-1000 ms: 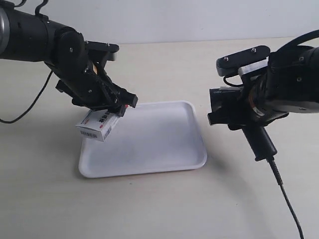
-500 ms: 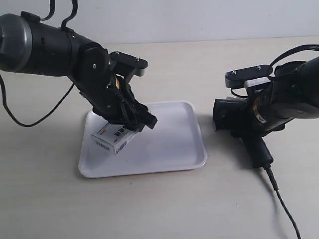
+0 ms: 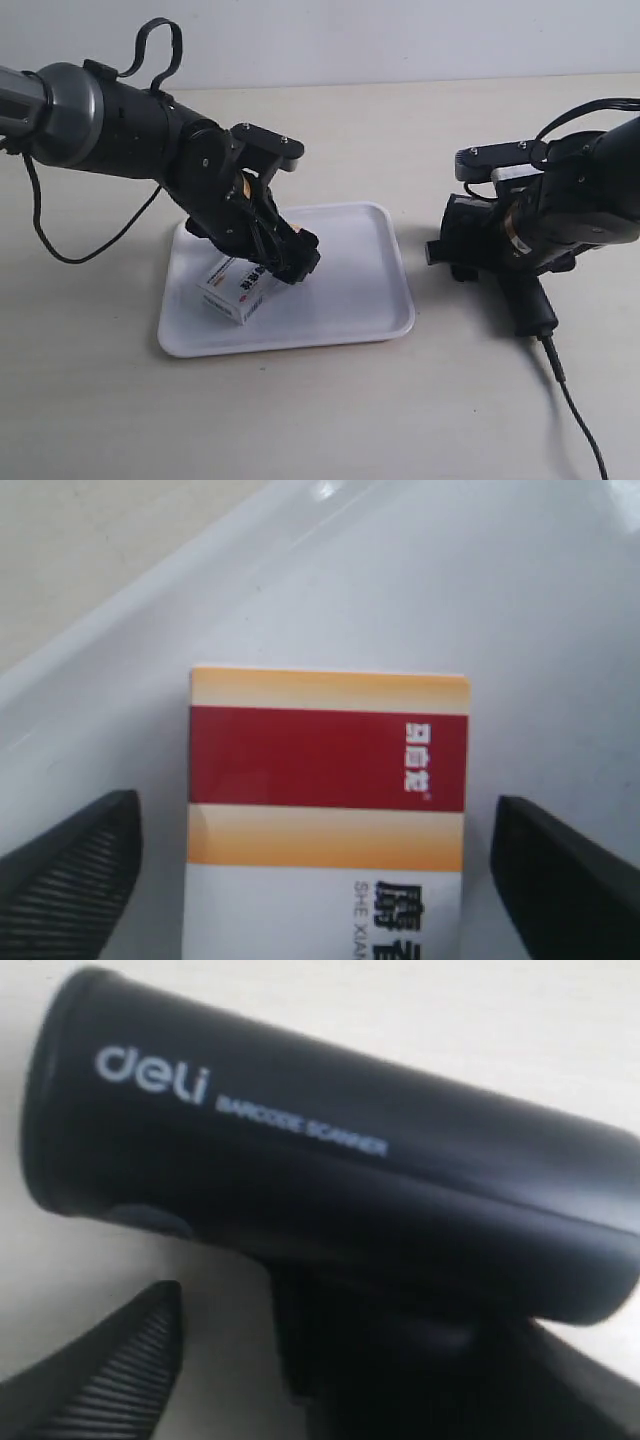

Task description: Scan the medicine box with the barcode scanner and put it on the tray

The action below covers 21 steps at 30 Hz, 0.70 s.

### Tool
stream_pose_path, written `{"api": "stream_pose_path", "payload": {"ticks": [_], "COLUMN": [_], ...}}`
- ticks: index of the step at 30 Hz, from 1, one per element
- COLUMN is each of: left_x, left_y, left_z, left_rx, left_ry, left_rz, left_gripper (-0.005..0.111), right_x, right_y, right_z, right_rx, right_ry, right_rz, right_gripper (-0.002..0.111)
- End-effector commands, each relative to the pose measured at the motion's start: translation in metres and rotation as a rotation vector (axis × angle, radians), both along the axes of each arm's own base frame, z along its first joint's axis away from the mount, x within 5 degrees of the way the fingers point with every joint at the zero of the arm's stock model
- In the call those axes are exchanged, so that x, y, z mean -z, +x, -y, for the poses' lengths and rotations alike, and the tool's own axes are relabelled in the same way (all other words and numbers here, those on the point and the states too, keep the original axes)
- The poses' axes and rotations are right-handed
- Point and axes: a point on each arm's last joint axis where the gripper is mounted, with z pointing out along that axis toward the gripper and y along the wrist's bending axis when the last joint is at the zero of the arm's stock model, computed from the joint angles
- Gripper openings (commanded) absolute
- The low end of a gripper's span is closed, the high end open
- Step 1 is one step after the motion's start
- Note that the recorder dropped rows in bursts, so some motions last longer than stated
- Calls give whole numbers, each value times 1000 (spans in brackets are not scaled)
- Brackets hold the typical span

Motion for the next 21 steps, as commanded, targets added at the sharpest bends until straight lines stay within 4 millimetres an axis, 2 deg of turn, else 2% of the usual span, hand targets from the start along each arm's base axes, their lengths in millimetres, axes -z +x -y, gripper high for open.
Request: {"api": "stream_pose_path", "payload": {"ticks": [1,3,6,7,8,9,10,11,12,13,14,15,18,21], "left_x": [-18,-49,-116,-154,-171,-202,-216,-234,-239,-242,-242,-228,-198,-165], "left_y": [0,2,-6,-16,-23,-39,-49,-71,-83,-109,-122,-145,-173,-193], "left_z": [0,-5,-15,-23,-29,-41,-49,-65,-75,-94,-103,-120,-140,-157], "left_rx": [41,56,60,57,53,28,16,10,-4,-2,1,4,3,1], "left_ry": [4,3,-71,-128,-154,-218,-254,-307,-345,-409,-443,-513,-581,-547], "left_rz": [28,73,214,293,328,386,421,484,513,588,630,702,760,718], "left_gripper": [105,105,100,85,72,37,14,3,3,3,3,3,3,3], "right_x": [-31,-64,-123,-152,-166,-189,-201,-219,-225,-228,-224,-207,-175,-150], "right_y": [2,-2,-20,-33,-40,-56,-66,-85,-96,-119,-128,-147,-169,-181], "right_z": [-1,9,31,36,38,41,43,51,56,65,67,72,77,82], "right_rx": [-8,5,107,107,79,30,5,-29,-57,-98,-131,-205,-309,-310], "right_ry": [62,19,20,105,151,246,295,369,397,476,511,559,576,604], "right_rz": [93,170,303,380,415,482,524,605,658,747,781,842,889,870], "right_gripper": [96,98,95,88,81,59,44,15,-1,1,1,1,1,1]}}
